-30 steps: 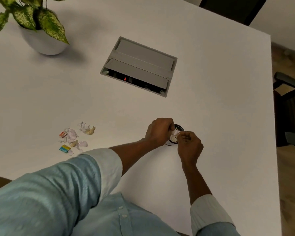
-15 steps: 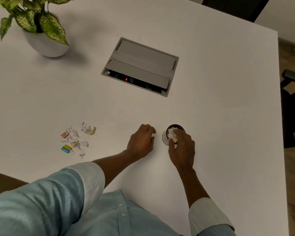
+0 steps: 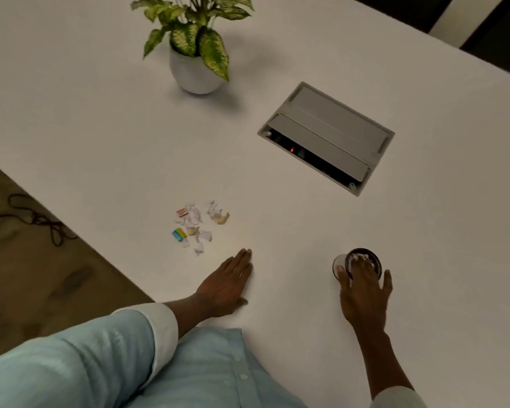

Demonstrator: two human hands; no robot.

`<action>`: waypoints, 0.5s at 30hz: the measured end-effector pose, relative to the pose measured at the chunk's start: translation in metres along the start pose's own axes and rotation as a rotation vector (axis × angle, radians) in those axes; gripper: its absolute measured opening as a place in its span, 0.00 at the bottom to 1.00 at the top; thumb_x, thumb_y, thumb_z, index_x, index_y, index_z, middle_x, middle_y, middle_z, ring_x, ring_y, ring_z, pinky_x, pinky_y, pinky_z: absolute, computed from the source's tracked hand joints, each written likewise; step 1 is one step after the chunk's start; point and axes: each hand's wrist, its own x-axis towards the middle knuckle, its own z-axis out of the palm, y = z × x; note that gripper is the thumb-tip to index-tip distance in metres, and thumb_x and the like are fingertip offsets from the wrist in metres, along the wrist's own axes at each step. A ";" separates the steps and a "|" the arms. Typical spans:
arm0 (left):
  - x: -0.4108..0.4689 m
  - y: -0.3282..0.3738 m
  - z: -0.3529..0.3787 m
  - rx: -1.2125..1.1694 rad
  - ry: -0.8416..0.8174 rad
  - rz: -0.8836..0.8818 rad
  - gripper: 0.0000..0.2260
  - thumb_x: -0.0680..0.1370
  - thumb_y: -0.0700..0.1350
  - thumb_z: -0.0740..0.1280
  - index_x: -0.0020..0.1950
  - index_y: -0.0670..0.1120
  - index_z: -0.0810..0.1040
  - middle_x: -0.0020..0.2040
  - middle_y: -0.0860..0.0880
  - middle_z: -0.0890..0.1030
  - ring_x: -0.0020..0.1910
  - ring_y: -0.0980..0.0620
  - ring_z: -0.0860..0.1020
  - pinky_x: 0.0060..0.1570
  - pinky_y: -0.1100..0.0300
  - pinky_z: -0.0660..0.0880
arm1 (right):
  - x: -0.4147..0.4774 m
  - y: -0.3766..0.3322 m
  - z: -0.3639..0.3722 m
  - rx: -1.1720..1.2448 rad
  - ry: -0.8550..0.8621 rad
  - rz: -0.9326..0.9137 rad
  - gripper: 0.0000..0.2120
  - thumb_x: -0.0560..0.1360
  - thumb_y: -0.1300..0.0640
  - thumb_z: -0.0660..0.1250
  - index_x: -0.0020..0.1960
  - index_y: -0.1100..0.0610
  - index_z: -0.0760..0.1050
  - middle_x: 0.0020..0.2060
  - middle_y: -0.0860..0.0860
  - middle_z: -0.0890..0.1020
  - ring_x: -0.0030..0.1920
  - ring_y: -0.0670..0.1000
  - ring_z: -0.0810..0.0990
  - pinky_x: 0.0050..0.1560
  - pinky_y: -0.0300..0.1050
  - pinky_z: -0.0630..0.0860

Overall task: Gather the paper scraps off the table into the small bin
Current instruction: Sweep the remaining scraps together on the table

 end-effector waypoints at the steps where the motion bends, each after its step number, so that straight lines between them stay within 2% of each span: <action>1: -0.002 -0.001 0.001 -0.011 0.008 -0.007 0.43 0.82 0.60 0.65 0.84 0.39 0.46 0.83 0.39 0.35 0.83 0.42 0.35 0.82 0.48 0.42 | -0.002 -0.002 -0.002 0.045 0.043 0.010 0.25 0.85 0.44 0.52 0.74 0.56 0.70 0.73 0.55 0.74 0.76 0.52 0.68 0.81 0.60 0.47; 4: -0.007 -0.005 0.004 -0.029 0.025 -0.016 0.43 0.81 0.60 0.65 0.84 0.39 0.47 0.83 0.39 0.35 0.83 0.41 0.36 0.82 0.49 0.43 | -0.008 -0.008 -0.003 0.067 0.176 0.011 0.24 0.81 0.45 0.54 0.70 0.56 0.75 0.70 0.56 0.78 0.73 0.55 0.73 0.78 0.59 0.54; 8: -0.018 -0.015 0.005 -0.077 0.031 -0.040 0.39 0.82 0.56 0.66 0.83 0.39 0.51 0.84 0.38 0.39 0.84 0.41 0.40 0.81 0.50 0.44 | -0.014 -0.029 0.007 0.172 0.300 -0.135 0.16 0.77 0.53 0.62 0.63 0.57 0.77 0.61 0.56 0.81 0.66 0.59 0.76 0.67 0.59 0.71; 11: -0.027 -0.027 0.002 -0.127 0.051 -0.072 0.32 0.82 0.51 0.65 0.81 0.39 0.58 0.85 0.38 0.46 0.84 0.39 0.48 0.81 0.46 0.56 | -0.018 -0.066 0.016 0.252 0.247 -0.210 0.13 0.77 0.58 0.68 0.62 0.55 0.79 0.61 0.54 0.78 0.65 0.56 0.75 0.57 0.53 0.79; 15: -0.041 -0.046 -0.010 -0.151 0.144 -0.106 0.26 0.80 0.49 0.66 0.76 0.40 0.69 0.82 0.38 0.61 0.79 0.37 0.63 0.73 0.45 0.69 | -0.017 -0.124 0.026 0.256 0.102 -0.291 0.14 0.75 0.58 0.71 0.60 0.52 0.78 0.60 0.49 0.76 0.63 0.52 0.76 0.45 0.48 0.80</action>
